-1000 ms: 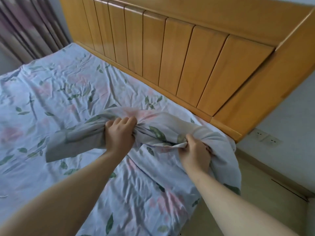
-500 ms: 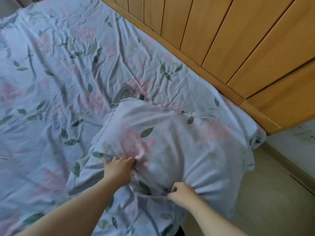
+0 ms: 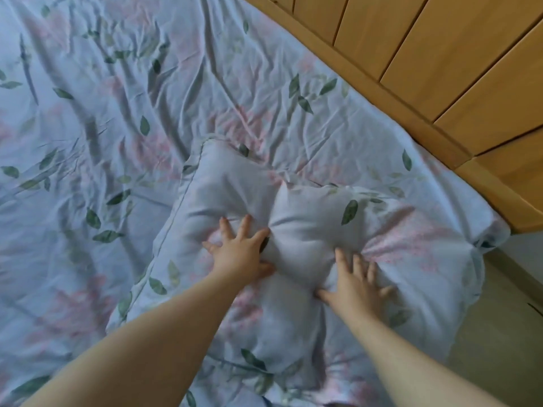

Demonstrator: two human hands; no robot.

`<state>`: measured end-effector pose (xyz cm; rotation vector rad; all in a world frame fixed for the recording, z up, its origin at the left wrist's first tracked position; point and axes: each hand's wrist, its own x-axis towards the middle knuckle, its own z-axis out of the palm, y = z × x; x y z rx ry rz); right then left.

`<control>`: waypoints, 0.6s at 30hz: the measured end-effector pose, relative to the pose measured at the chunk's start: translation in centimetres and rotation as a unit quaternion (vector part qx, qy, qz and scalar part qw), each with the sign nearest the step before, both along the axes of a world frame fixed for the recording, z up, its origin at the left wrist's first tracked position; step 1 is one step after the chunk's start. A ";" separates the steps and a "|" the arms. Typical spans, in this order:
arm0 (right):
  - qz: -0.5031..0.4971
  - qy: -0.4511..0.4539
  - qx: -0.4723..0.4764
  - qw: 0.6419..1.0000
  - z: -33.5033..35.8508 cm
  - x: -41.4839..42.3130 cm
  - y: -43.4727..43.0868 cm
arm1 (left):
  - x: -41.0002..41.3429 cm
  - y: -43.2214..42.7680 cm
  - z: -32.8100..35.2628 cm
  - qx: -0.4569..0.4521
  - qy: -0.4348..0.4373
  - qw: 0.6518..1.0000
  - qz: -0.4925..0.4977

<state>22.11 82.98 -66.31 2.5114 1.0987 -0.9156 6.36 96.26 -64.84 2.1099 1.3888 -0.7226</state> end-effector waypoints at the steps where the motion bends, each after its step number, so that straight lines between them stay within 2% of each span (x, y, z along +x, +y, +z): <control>1: 0.018 -0.016 -0.002 1.000 -1.1 0.1 0.5 | 0.4 0.2 -0.6 0.008 0.009 1.000 -0.002; 3: 0.049 -0.062 0.034 0.996 -2.5 0.1 1.3 | 0.9 0.3 -1.3 0.049 0.019 0.998 -0.016; 5: 0.074 -0.092 0.111 0.987 -3.8 0.0 2.0 | 1.0 0.3 -2.3 0.110 0.006 0.993 -0.047; 7: 0.092 -0.104 0.182 0.974 -4.8 0.2 2.2 | 0.6 0.2 -3.6 0.176 -0.044 0.980 -0.075; 9: 0.099 -0.087 0.213 0.968 -5.5 0.8 2.4 | 0.2 0.3 -4.9 0.238 -0.094 0.963 -0.089; 14: 0.052 -0.055 0.289 0.954 -4.7 1.7 1.9 | 0.6 0.9 -4.4 0.317 -0.200 0.927 -0.030; 18: -0.022 -0.041 0.383 0.923 -1.9 2.3 2.7 | 1.9 1.9 -2.0 0.341 -0.256 0.904 0.029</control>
